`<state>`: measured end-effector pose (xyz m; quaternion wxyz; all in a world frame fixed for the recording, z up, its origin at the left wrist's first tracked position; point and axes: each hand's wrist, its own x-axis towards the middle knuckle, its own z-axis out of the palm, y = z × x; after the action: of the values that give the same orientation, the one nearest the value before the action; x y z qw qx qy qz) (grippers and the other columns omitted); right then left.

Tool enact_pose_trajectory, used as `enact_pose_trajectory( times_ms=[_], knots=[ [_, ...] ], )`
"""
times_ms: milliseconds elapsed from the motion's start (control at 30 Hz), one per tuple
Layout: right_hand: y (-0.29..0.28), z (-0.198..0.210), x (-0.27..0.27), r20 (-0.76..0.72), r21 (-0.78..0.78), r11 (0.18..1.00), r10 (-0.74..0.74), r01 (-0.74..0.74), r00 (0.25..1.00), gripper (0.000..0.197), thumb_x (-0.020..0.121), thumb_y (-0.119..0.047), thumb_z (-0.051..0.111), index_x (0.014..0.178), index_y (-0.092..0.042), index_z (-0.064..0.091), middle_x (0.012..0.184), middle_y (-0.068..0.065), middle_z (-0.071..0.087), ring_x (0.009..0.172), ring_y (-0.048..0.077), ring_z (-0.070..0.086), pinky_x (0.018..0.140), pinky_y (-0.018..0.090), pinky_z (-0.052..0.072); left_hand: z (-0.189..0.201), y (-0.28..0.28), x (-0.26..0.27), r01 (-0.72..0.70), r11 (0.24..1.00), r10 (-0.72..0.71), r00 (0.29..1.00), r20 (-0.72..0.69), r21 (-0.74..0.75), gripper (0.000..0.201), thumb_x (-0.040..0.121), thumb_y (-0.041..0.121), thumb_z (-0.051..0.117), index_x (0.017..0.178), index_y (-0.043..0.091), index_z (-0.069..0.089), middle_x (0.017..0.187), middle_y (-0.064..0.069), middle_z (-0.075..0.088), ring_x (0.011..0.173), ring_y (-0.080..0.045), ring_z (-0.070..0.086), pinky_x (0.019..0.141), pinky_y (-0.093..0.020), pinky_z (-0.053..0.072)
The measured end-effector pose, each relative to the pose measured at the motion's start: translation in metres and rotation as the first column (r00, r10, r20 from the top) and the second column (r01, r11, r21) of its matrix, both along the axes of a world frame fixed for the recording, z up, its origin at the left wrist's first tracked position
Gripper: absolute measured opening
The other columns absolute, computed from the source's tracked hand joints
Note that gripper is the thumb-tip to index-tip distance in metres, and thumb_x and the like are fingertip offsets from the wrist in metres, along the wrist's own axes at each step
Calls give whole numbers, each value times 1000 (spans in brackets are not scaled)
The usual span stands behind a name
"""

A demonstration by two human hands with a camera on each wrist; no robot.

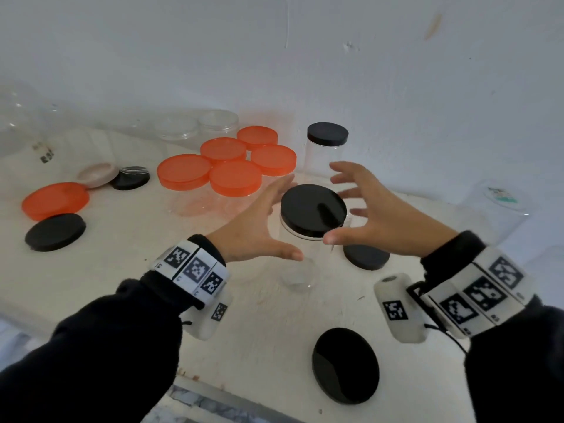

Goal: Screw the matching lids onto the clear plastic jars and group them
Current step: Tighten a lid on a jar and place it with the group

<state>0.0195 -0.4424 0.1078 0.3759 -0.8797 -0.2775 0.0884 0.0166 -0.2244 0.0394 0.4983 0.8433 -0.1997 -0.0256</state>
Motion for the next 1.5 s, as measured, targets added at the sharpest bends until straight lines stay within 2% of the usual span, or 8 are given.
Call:
enact_pose_trajectory(
  times_ms=[100,167,400,633,833,900,1300,1500],
  knots=[
    [12,16,4,69,-217,970,132,-114,989,93,67,-44,76,143,-33,23,141,-10,32,125,6,37,101,23,33,-9,-10,-2,0,994,-5,999,-38,-114,125,46,54,84,145,21,16,146,5,34,135,-9,33,112,-43,31],
    [22,19,9,101,-377,910,225,-172,969,89,73,-42,74,144,-32,22,142,-9,31,126,8,36,102,23,32,-11,-14,-2,-15,991,11,999,-33,-131,113,51,43,83,143,20,22,139,6,42,129,-7,40,108,-41,36],
    [43,33,16,103,-601,773,324,-201,940,90,75,-30,75,146,-33,19,134,-1,37,118,16,42,98,32,42,-11,-14,4,-62,994,53,994,-91,-92,91,51,47,80,130,31,39,127,12,54,120,-5,49,104,-39,41],
    [49,40,18,13,-687,691,321,-225,947,89,73,-23,77,142,-41,24,126,-2,30,105,18,43,90,32,47,-11,-12,10,-26,999,22,996,-87,-48,91,50,52,80,129,22,45,123,7,57,116,-7,52,102,-37,43],
    [55,45,20,-45,-675,687,324,-268,945,82,69,-14,78,135,-38,36,126,-4,31,110,18,43,91,36,47,-11,-11,13,28,999,-32,994,-105,-45,87,52,47,81,126,28,41,119,17,52,111,8,48,89,-4,37],
    [55,46,20,-52,-678,684,322,-270,945,81,68,-13,79,134,-39,38,126,-5,31,111,18,42,92,35,47,-12,-11,14,33,998,-38,994,-103,-58,82,56,38,80,127,26,40,118,16,52,110,9,47,85,0,36],
    [59,47,16,49,-709,691,249,-141,967,78,67,-39,79,133,-41,37,112,-6,40,98,11,44,85,27,43,-18,-12,15,72,990,-84,991,-100,-117,89,65,25,82,137,21,29,125,16,46,113,15,41,87,2,32],
    [61,48,15,177,-793,608,282,-33,943,77,67,-63,68,134,-41,36,104,-13,42,91,9,43,70,25,34,-16,-14,13,67,986,-81,993,-89,-153,90,59,29,79,133,27,28,124,21,44,108,23,41,85,2,33]
  ],
)
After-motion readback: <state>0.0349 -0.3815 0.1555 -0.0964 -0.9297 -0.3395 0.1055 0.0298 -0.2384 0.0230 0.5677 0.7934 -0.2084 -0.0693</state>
